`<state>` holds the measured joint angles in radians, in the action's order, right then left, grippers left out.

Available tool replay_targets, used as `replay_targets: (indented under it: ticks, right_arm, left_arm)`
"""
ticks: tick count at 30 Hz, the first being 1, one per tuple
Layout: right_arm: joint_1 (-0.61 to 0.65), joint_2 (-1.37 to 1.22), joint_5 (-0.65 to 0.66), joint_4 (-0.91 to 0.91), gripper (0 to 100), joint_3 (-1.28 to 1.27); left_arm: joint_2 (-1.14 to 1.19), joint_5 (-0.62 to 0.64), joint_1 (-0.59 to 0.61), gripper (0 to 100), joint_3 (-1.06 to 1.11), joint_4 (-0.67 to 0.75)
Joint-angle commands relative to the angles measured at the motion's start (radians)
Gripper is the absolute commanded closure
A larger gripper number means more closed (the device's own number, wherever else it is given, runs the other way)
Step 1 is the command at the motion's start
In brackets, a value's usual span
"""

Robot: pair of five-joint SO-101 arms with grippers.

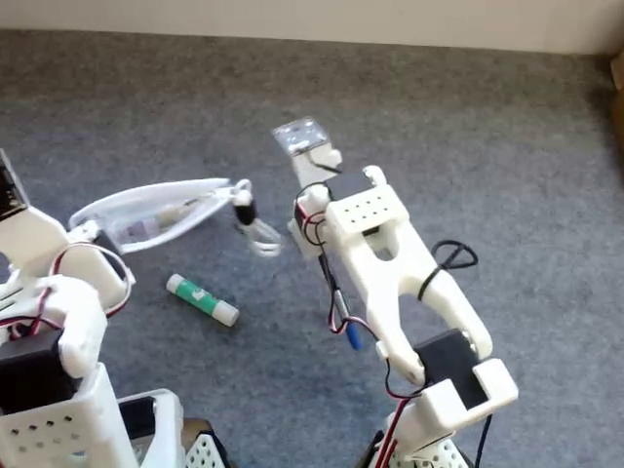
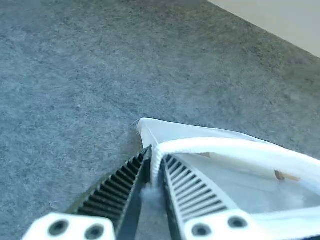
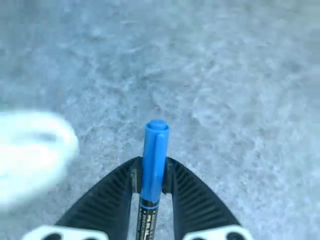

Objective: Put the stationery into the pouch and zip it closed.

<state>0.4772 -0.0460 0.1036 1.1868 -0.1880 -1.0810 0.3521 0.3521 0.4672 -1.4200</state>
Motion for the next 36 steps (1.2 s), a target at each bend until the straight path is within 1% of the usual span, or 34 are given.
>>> replay_targets:
  ticks: [1, 4, 6, 13, 18, 21, 27, 32, 36]
  right_arm:
    - [-0.045, 0.087, -0.051, -0.081, 99.4, 0.018]
    - [-0.073, 0.119, -0.097, -0.168, 99.4, 0.018]
    - [-0.087, 0.150, -0.124, -0.194, 99.4, 0.015]
    - [-0.120, 0.274, -0.216, -0.194, 99.4, 0.013]
    - [-0.125, 0.384, -0.226, -0.228, 99.4, -0.067]
    - [-0.125, 0.496, -0.245, -0.269, 99.4, -0.140]
    - [-0.124, 0.765, -0.245, -0.387, 99.4, -0.317]
    - [-0.124, 0.992, -0.302, -0.515, 99.4, -0.472]
    - [-0.120, 1.141, -0.307, -0.575, 99.4, -0.556]
  left_arm:
    - [-0.028, 0.041, -0.071, 99, -0.065, 0.038]
    - [-0.025, 0.069, -0.107, 99, -0.067, 0.055]
    - [-0.021, 0.069, -0.122, 99, -0.061, 0.068]
    - [-0.019, 0.069, -0.124, 99, -0.033, 0.072]
    - [-0.019, 0.069, -0.124, 99, -0.016, 0.072]
    - [-0.019, 0.068, -0.124, 99, -0.007, 0.074]
    - [-0.021, 0.068, -0.124, 99, -0.001, 0.072]
    - [-0.021, 0.068, -0.124, 99, -0.001, 0.072]
    - [-0.021, 0.066, -0.124, 99, -0.001, 0.071]
